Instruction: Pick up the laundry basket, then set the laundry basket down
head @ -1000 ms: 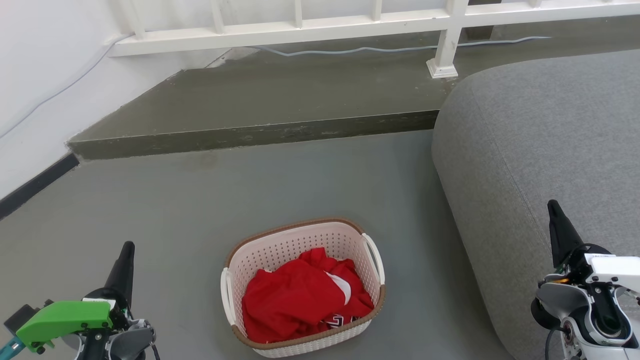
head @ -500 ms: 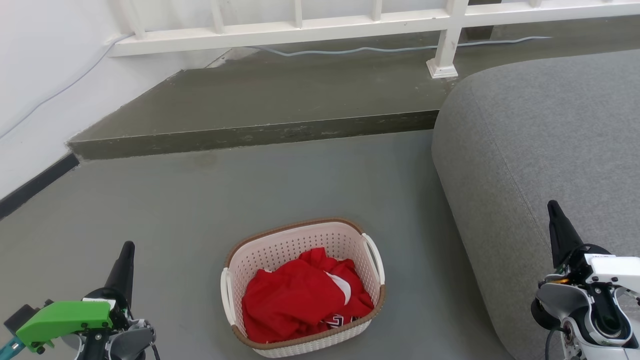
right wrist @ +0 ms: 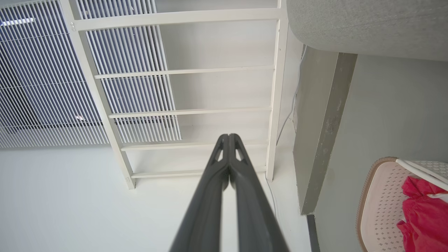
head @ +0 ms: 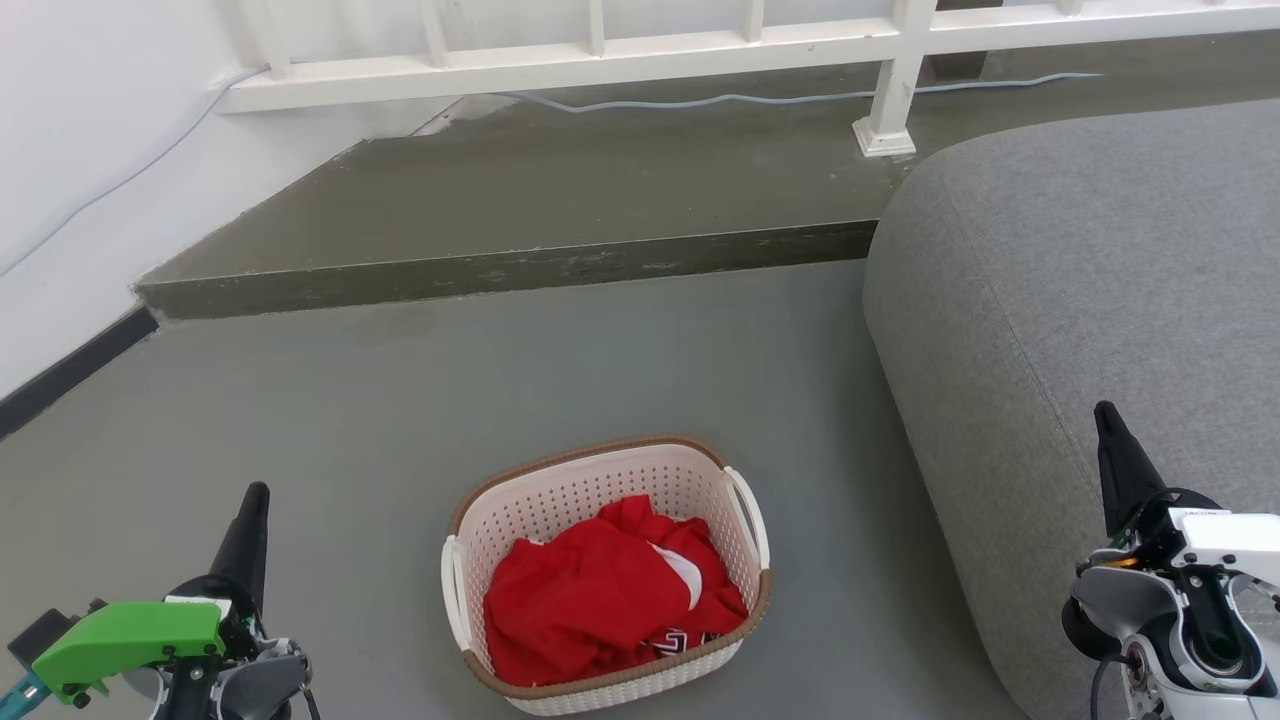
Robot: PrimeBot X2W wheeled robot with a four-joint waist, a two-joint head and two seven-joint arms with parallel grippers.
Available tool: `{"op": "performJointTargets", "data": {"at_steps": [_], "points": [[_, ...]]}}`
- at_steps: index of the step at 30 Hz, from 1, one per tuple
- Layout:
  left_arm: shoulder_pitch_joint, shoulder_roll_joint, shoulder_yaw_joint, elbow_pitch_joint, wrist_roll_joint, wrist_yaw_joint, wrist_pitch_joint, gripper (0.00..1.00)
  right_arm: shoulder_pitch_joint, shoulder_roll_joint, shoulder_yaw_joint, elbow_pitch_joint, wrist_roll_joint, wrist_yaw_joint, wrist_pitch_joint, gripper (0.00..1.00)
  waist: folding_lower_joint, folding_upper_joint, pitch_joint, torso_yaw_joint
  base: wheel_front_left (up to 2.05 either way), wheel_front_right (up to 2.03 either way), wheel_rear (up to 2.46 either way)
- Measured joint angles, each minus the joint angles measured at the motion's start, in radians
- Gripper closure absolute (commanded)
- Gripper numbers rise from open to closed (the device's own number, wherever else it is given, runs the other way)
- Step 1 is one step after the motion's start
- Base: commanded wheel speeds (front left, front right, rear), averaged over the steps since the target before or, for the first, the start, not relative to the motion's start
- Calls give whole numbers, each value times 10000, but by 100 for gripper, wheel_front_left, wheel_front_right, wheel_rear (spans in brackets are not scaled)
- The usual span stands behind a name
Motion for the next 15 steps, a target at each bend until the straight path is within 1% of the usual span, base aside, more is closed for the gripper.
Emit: {"op": "performJointTargets", "data": {"at_steps": [15], "points": [[0, 0, -2, -4, 0, 0, 0, 100, -3, 4, -13, 21, 0, 12, 2, 100, 0, 0, 0, 0, 0, 0, 0]]}}
